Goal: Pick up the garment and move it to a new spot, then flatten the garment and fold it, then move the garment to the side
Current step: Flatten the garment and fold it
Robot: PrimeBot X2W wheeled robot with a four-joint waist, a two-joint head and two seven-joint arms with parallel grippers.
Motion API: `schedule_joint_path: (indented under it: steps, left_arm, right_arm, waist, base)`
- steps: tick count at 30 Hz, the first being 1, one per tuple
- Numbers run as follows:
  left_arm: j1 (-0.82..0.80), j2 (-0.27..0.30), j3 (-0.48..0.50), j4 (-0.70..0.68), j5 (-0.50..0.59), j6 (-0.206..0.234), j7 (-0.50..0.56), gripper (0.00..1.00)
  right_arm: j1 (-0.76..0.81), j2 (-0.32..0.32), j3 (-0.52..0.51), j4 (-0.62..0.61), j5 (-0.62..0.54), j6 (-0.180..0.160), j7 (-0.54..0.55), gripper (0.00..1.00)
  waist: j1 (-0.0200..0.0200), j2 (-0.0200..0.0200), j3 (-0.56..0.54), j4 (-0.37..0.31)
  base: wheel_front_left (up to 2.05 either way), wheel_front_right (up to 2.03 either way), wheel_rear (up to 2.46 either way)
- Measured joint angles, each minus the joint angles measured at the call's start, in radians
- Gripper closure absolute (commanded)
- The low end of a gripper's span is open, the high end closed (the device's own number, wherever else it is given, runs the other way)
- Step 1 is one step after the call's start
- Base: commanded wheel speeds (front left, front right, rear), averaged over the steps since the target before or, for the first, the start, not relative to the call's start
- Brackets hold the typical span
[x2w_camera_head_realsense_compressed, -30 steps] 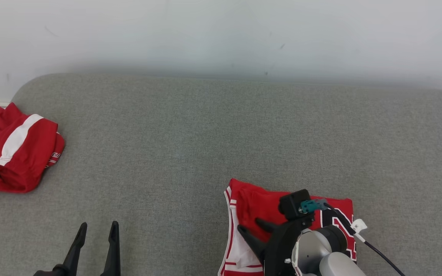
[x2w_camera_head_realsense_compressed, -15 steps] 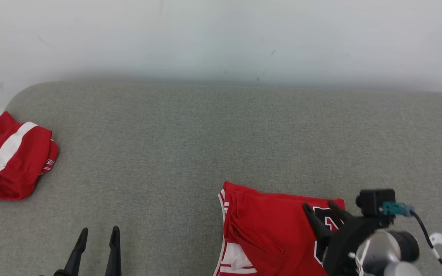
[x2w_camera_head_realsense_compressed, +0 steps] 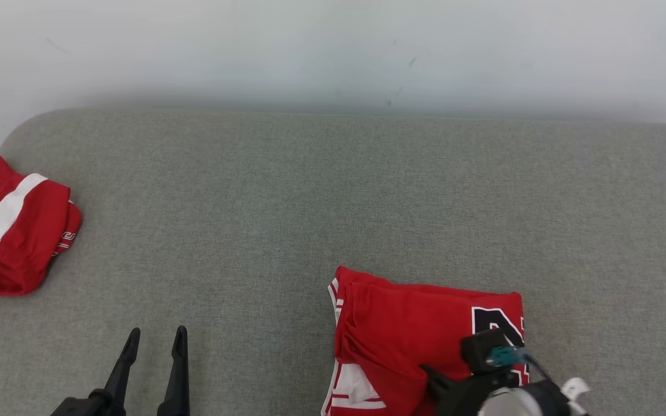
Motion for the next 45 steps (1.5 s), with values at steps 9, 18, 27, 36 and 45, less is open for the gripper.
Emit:
schedule_joint_path:
  steps: [9, 18, 27, 36, 45]
  left_arm:
    - [-0.006, 0.005, 0.012, 0.006, -0.007, -0.006, -0.004, 0.0]
    - [0.018, 0.007, 0.017, -0.002, -0.009, -0.007, -0.006, 0.0]
    - [0.058, -0.001, 0.044, -0.009, -0.026, 0.01, -0.007, 0.0]
    - [0.074, -0.009, 0.067, -0.023, -0.014, 0.022, -0.007, 0.0]
    - [0.07, -0.021, 0.081, -0.035, 0.07, 0.004, -0.008, 0.0]
  right_arm:
    - [-0.041, 0.001, 0.235, 0.043, 0.08, 0.0, -0.002, 1.0]
    - [-0.063, 0.001, 0.321, 0.02, 0.229, 0.0, -0.056, 0.57]
    - [-0.028, 0.0, -0.004, -0.093, 0.151, 0.0, -0.237, 0.0]
    - [0.035, 0.0, -0.286, -0.083, 0.029, 0.0, -0.455, 0.0]
    - [0.074, 0.001, -0.321, 0.063, -0.056, 0.0, -0.632, 0.0]
  waist:
    - [0.0, -0.0001, 0.0, 0.01]
    - [0.0, 0.0, -0.014, 0.005]
    - [0.0, 0.0, -0.067, -0.01]
    - [-0.0002, -0.0001, -0.126, -0.037]
    - [-0.0001, 0.0, -0.143, -0.046]
  base:
    - [0.0, 0.0, 0.0]
    - [0.0, 0.0, 0.0]
    - [0.0, 0.0, 0.0]
    - [0.0, 0.0, 0.0]
    - [0.0, 0.0, 0.0]
